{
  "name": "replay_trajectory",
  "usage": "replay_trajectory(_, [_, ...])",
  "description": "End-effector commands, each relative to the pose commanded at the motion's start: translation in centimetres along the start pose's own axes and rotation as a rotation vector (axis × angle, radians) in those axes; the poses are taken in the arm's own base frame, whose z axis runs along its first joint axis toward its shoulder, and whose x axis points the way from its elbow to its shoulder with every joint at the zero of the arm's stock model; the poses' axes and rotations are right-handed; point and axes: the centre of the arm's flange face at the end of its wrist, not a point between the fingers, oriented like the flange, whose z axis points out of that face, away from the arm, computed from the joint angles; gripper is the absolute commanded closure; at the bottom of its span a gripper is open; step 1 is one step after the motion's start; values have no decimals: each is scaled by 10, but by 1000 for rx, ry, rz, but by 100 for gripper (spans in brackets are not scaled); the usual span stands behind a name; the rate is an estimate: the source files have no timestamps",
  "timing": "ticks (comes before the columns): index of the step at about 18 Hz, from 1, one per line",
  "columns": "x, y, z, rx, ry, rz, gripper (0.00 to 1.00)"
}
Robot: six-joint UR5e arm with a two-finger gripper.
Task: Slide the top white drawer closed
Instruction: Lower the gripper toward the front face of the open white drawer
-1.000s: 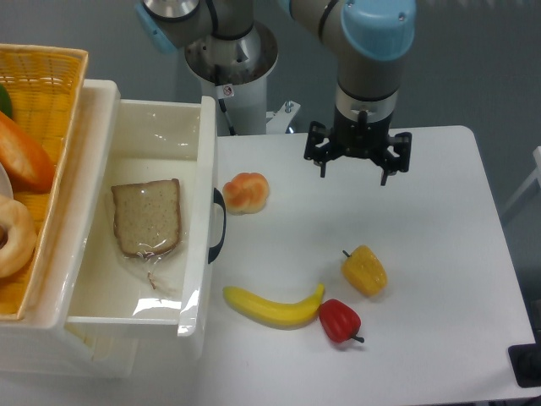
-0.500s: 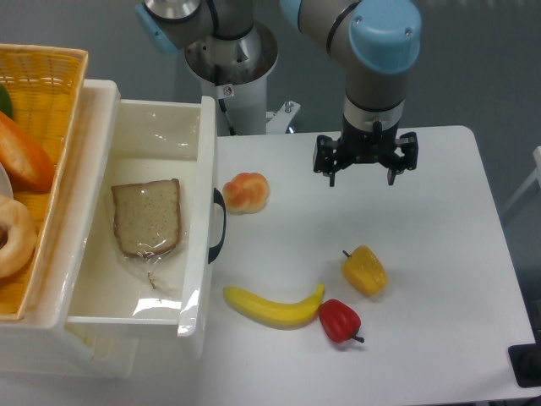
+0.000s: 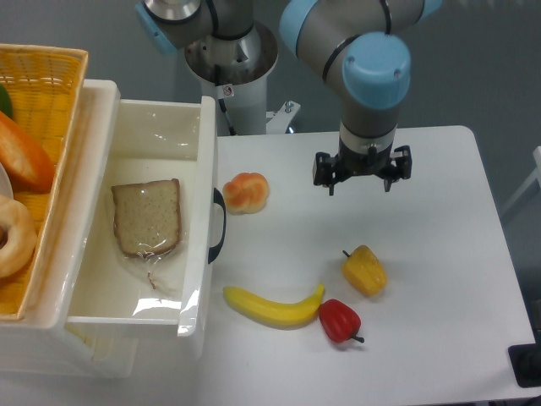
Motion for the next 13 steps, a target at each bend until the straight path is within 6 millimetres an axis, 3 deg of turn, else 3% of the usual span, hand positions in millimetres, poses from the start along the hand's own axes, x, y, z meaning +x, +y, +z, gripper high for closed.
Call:
replay_trajectory(4, [10,-6,2,38,72,9,0])
replay_trajectory(13, [31,-26,44,17,190,31,0])
